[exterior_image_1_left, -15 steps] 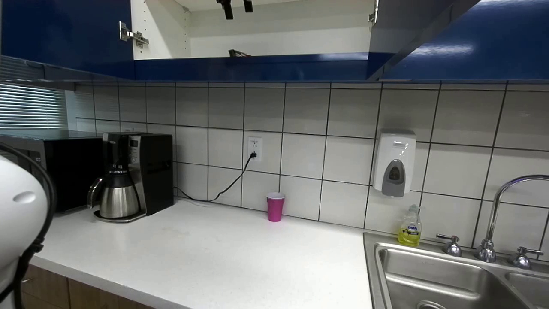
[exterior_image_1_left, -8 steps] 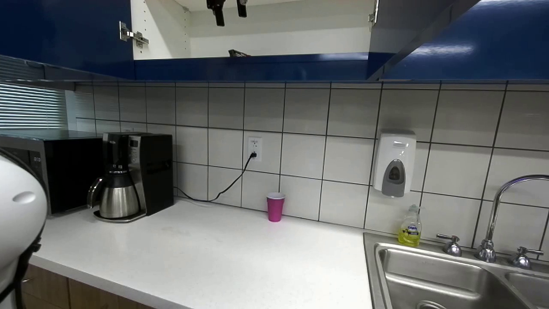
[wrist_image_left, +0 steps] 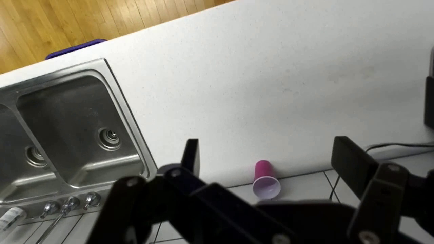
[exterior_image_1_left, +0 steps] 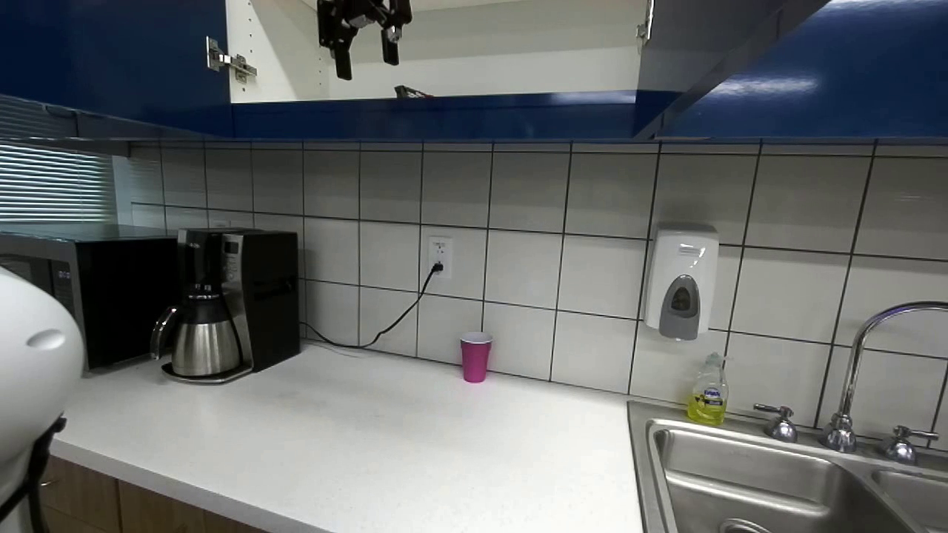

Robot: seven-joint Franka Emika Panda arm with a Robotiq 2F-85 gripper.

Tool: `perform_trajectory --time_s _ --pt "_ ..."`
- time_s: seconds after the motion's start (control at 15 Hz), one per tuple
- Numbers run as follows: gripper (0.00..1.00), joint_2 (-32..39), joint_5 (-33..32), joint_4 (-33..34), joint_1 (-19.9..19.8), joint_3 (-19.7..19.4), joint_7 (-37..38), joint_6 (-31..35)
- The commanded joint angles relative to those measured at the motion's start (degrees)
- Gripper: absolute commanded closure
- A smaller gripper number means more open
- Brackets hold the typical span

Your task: Put the brown packet in the open cabinet.

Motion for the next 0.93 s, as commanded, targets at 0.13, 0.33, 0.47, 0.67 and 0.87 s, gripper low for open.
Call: perform_trajectory --time_s 0.13,0.33,0.47,0.67,0.87 --pt "0.00 -11.58 -0.55 -20.88 0.18 0.35 -3.29 7.36" --pt "0.00 -15.94 -0.88 -30.75 0.39 0.58 -4.35 10.99" --pt "0.00 -17.69 -1.27 -35.87 0.54 0.97 -4.57 12.78" --pt "0.00 -19.36 -1.48 -42.23 0.78 1.73 -4.16 15.30" --pt "0.00 -19.80 -1.66 -46.87 0.92 2.37 -3.99 17.66"
